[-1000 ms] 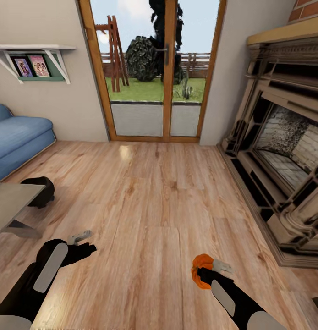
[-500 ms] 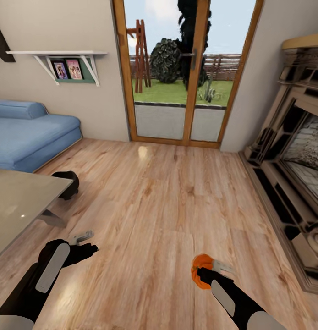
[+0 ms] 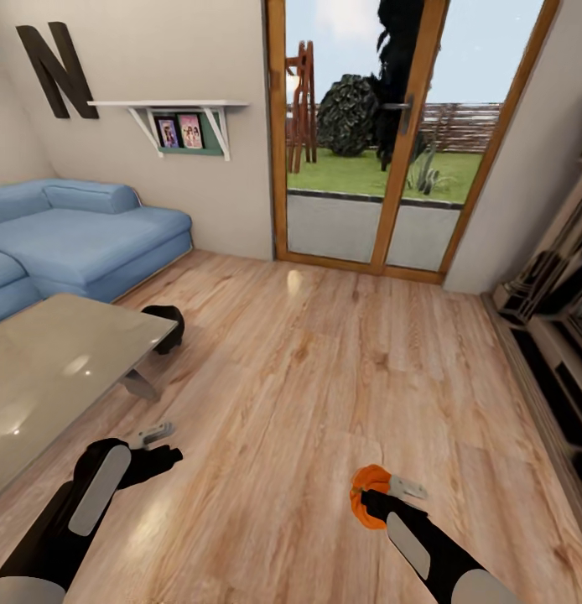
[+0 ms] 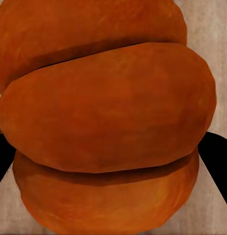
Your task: Place each of the two pumpkins and all three candles from the living room inside a cabinet in the living room (use any cabinet), then make sure every cabinet is closed, and position the cauldron so it is next to a table in the living room.
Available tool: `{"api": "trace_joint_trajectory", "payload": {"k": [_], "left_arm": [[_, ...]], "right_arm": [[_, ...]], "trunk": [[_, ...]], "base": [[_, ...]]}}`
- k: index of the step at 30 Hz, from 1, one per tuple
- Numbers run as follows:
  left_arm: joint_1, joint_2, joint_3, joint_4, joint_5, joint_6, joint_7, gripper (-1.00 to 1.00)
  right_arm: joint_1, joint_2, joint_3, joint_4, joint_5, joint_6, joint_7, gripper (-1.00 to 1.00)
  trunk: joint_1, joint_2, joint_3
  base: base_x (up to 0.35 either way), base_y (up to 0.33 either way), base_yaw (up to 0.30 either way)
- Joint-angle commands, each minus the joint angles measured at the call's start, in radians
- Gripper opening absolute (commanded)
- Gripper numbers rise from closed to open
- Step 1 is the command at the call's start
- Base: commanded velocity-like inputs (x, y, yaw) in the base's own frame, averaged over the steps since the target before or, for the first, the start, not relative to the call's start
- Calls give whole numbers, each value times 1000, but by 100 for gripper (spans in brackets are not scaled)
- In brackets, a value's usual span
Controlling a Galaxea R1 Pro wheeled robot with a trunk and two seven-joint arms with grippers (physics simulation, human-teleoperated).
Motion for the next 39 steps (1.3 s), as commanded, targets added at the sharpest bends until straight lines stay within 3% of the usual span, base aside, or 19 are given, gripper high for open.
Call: {"api": "trace_joint_trajectory", "payload": {"k": [1,12,22,39], "left_arm": [[-1,-3,-4,0,8,1,10,100],[-1,-13,-11,0,1,1,10,100],[-1,-27,-13,0,-1,1,10,100],[-1,-27,-13,0,-1,1,10,100]], "right_arm": [[-1,-2,8,-3,-5,4,-9,-100],[-1,-1,9,-3,-5,2,-9,-100],[-1,-1,9,-3,-5,3,-7,-100],[-1,-1,9,-5,-5,2,-7,-100]], "trunk": [[0,0,0],[0,0,7],[0,0,14],[0,0,28]], "base": [[0,0,289],[-9,-152,284],[-195,-232,278],[-11,-88,276]]}}
